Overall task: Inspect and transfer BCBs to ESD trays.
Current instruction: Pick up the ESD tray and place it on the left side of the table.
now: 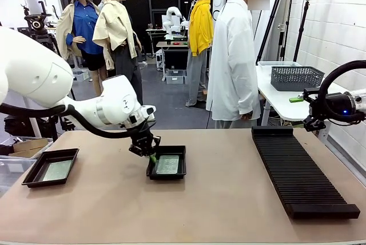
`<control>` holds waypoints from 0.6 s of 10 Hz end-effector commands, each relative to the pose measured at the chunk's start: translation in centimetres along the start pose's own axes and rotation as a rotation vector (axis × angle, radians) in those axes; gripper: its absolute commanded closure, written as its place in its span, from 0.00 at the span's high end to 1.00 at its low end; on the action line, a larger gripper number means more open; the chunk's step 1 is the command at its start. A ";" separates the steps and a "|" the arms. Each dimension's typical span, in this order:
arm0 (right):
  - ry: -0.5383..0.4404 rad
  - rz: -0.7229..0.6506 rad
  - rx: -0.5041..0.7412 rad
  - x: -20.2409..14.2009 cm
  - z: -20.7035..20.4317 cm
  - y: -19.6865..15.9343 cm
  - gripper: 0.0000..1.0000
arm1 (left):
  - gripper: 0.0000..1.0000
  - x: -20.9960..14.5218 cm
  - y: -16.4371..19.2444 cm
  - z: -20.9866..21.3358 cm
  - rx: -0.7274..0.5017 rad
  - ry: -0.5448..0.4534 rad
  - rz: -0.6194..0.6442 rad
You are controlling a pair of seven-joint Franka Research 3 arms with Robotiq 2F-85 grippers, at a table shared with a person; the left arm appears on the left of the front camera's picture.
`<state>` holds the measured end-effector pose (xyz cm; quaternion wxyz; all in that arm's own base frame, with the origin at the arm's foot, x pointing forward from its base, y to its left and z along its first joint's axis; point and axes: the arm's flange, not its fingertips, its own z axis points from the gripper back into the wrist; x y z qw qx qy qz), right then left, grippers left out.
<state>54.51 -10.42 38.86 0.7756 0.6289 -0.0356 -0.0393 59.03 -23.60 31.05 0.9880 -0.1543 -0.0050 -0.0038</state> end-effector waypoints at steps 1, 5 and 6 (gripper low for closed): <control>0.010 -0.010 -0.010 0.1 -0.1 0.1 1.00 | 0.00 -1.9 2.5 0.7 -0.003 -0.031 0.007; 0.010 -0.010 -0.010 0.1 -0.1 0.1 1.00 | 0.00 -3.4 7.4 2.9 0.015 -0.089 0.029; 0.010 -0.010 -0.010 0.1 -0.1 0.1 1.00 | 0.00 -3.6 8.5 3.7 0.015 -0.104 0.030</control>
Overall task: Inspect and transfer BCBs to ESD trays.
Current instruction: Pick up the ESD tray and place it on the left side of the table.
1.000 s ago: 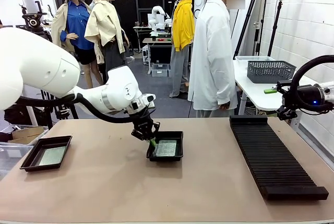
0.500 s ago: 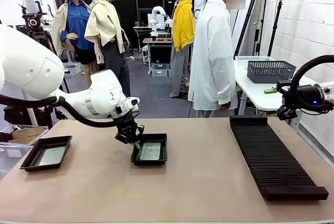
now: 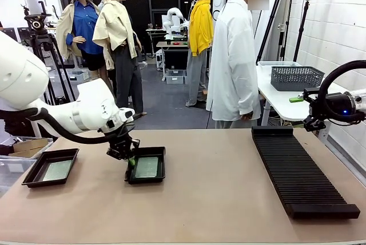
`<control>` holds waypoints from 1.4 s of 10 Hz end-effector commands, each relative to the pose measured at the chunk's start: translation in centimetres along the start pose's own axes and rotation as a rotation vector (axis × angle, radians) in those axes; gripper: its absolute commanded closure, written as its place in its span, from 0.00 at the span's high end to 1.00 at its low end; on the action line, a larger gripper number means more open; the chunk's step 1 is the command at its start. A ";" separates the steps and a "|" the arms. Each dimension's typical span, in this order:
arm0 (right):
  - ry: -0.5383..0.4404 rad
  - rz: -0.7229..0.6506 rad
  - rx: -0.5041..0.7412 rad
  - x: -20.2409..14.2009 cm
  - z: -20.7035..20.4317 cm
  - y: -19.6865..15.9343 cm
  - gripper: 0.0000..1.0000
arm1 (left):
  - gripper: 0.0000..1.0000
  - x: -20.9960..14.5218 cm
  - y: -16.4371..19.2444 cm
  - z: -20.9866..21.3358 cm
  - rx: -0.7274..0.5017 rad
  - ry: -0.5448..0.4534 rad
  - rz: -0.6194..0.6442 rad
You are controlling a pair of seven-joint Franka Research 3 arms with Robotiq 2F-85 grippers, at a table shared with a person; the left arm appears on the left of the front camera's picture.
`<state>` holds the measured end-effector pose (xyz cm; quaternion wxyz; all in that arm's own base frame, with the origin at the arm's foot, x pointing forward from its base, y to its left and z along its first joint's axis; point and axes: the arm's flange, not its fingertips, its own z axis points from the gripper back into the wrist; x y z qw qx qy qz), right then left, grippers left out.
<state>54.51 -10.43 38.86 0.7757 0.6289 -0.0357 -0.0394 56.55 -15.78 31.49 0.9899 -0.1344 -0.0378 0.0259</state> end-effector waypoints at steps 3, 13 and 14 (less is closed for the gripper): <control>0.011 -0.010 -0.010 0.1 -0.1 0.1 1.00 | 0.00 0.0 5.4 2.6 0.036 -0.070 -0.059; 0.011 -0.010 -0.010 0.1 -0.1 0.1 1.00 | 0.00 0.6 13.7 4.6 0.158 0.041 -0.094; 0.011 -0.010 -0.010 0.1 -0.1 0.1 1.00 | 0.00 0.5 13.9 4.8 0.140 0.032 -0.082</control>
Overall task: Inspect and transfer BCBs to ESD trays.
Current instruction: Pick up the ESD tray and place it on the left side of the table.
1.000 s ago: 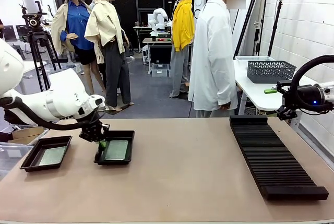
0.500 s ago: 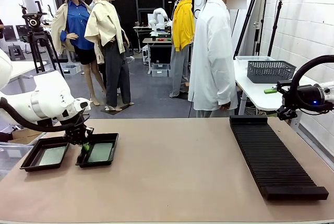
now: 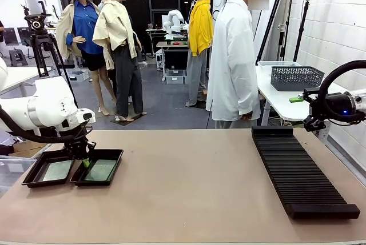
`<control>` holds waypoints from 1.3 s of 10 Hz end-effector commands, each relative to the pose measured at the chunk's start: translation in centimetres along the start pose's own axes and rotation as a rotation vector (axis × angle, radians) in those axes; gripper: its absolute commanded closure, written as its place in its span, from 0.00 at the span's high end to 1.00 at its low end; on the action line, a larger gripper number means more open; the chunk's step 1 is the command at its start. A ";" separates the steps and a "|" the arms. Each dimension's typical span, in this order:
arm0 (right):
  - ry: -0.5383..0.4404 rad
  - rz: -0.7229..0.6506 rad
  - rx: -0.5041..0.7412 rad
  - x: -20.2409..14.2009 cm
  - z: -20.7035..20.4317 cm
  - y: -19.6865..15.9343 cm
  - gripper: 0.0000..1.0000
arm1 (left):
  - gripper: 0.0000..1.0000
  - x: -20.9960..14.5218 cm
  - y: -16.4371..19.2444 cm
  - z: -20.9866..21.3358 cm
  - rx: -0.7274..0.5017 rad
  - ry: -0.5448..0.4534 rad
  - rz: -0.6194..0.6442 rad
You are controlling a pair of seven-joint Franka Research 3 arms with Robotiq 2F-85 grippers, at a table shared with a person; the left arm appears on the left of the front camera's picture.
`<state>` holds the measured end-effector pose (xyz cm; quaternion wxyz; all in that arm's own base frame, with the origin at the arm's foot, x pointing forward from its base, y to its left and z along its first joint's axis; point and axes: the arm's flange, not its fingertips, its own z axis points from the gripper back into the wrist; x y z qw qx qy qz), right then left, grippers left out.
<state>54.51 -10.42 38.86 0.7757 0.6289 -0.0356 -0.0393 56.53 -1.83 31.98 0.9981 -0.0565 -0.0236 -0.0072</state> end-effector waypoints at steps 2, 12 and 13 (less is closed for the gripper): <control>0.010 -0.010 -0.010 0.1 -0.1 0.1 1.00 | 0.00 -0.4 0.9 0.6 -0.035 -0.014 -0.008; 0.010 -0.010 -0.010 0.1 -0.1 0.1 1.00 | 1.00 -3.7 1.7 6.3 -0.139 -0.103 0.043; 0.010 -0.010 -0.010 0.1 -0.1 0.1 1.00 | 1.00 -4.1 1.7 6.8 -0.136 -0.114 0.049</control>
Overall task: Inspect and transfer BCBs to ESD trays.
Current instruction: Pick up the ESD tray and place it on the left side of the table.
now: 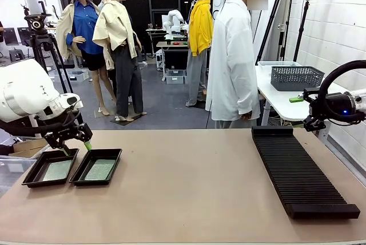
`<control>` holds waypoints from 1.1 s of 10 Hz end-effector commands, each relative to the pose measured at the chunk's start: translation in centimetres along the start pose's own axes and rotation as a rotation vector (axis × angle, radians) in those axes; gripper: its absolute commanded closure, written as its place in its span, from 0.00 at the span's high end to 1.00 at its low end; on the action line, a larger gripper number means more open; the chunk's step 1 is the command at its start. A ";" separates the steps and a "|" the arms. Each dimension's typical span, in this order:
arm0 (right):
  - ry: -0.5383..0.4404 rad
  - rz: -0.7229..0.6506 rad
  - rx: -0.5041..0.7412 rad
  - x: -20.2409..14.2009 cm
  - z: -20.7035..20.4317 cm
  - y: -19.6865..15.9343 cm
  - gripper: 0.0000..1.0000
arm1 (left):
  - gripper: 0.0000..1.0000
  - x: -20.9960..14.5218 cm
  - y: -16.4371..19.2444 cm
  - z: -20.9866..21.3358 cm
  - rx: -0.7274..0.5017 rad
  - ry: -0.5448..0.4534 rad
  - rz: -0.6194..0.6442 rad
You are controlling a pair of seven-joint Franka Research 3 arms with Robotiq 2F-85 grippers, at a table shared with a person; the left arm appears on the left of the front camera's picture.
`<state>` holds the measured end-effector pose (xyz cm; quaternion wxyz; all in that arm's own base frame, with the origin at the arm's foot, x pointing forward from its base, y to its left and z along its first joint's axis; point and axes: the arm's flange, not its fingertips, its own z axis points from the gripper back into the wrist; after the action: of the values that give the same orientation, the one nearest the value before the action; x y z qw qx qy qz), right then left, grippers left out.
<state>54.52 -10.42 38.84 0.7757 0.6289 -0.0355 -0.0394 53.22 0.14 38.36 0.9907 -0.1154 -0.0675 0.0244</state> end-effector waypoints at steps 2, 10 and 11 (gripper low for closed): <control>0.010 -0.010 -0.010 0.1 -0.1 0.2 1.00 | 1.00 -1.2 0.5 0.9 -0.024 -0.025 -0.006; 0.010 -0.010 -0.010 0.1 -0.1 0.2 1.00 | 1.00 -0.6 0.2 1.0 -0.001 -0.015 0.005; 0.010 -0.010 -0.010 0.1 -0.1 0.2 1.00 | 1.00 -0.6 0.2 1.0 -0.001 -0.015 0.005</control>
<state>54.52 -10.42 38.84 0.7757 0.6289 -0.0355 -0.0394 52.47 0.37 39.11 0.9900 -0.1147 -0.0763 0.0311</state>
